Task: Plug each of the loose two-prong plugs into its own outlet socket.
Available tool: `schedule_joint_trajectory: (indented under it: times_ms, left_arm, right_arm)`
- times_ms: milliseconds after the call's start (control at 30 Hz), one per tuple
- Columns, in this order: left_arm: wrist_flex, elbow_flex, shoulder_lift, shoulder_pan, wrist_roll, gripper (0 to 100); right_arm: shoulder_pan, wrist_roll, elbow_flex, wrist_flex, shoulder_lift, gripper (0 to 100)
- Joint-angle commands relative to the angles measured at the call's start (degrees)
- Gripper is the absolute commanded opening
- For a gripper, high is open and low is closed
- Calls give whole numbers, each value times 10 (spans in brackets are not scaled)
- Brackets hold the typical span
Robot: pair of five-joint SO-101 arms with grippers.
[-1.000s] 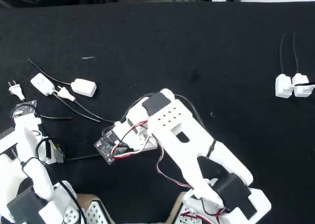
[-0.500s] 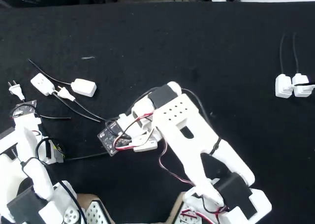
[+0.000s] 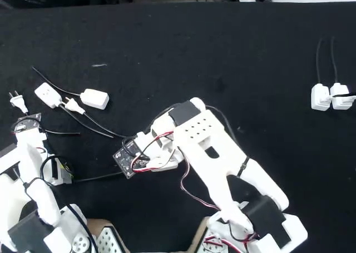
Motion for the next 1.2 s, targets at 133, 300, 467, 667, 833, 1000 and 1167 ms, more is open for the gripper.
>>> schedule_joint_trajectory:
  times_ms: [133,300,467,667,833,1000,1167]
  left_arm:
    - [-17,13,7,7,5,205]
    - [-17,13,7,7,5,205]
    - [-17,13,7,7,5,205]
    - [-17,13,7,7,5,205]
    - [-17,13,7,7,5,205]
    - [-17,13,7,7,5,205]
    - [-17,13,7,7,5,205]
  right_arm:
    - [8,-2,-29,-7,-23,11]
    - [6,-2,-80,31,-19,11]
    - [11,-2,-80,39,-19,11]
    - [11,-1,-68,39,-19,11]
    - [30,-1,-63,38,-18,11]
    - [43,-1,-59,38,-18,11]
    - [41,-1,-34,33,-18,11]
